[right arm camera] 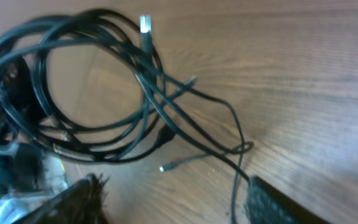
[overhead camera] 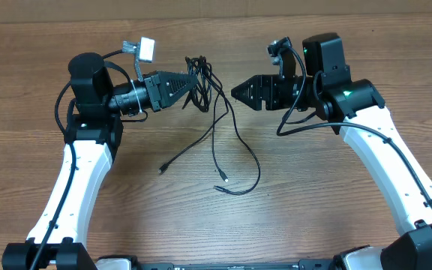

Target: Untangle cables

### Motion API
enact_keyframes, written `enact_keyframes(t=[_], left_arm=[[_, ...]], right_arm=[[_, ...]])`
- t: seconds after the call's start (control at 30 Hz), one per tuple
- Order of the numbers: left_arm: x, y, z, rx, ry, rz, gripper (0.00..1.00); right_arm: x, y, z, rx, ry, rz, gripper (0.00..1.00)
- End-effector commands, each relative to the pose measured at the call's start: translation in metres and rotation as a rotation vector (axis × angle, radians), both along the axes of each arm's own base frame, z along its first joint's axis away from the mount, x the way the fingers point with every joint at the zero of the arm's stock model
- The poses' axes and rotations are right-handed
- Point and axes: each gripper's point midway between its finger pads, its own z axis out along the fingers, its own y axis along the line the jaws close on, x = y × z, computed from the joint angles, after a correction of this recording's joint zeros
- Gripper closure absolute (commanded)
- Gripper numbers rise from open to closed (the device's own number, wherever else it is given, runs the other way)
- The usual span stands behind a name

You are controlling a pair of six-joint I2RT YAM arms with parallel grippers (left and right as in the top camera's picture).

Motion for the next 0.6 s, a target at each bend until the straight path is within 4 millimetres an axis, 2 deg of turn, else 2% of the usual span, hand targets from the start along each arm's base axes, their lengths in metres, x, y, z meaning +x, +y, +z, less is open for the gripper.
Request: enact_keyframes(t=[0.0,0.17,0.37,0.43,0.5,0.57], left_arm=[[-0.002,-0.006,0.013,0.013,-0.066,-0.007,0.96],[-0.007,-0.017,0.013,0.006,-0.052,-0.037,0.96],[-0.023,-0.031,0.015,-0.01,-0.053,-0.13,0.96],[-0.029,-0.033,0.017,-0.017,-0.056,-0.161,0.96],[-0.036,-0.034,0.019,-0.029,-0.061,-0.207,0.96],[-0.041,-0.034,0.021,-0.036,-0.066,-0.238,0.96]], right_arm=[[-0.005,0.017,0.008,0.026,-0.059,0.069,0.31],[-0.013,0.043,0.011,0.008,-0.115,0.107,0.3],[-0.001,0.047,-0.002,-0.115,-0.124,-0.062,0.33],[-0.001,0.048,-0.006,-0.126,-0.101,-0.094,0.45],[0.003,0.038,-0.015,-0.169,-0.067,-0.17,0.67],[0.009,0.017,-0.028,-0.241,-0.016,-0.302,0.92]])
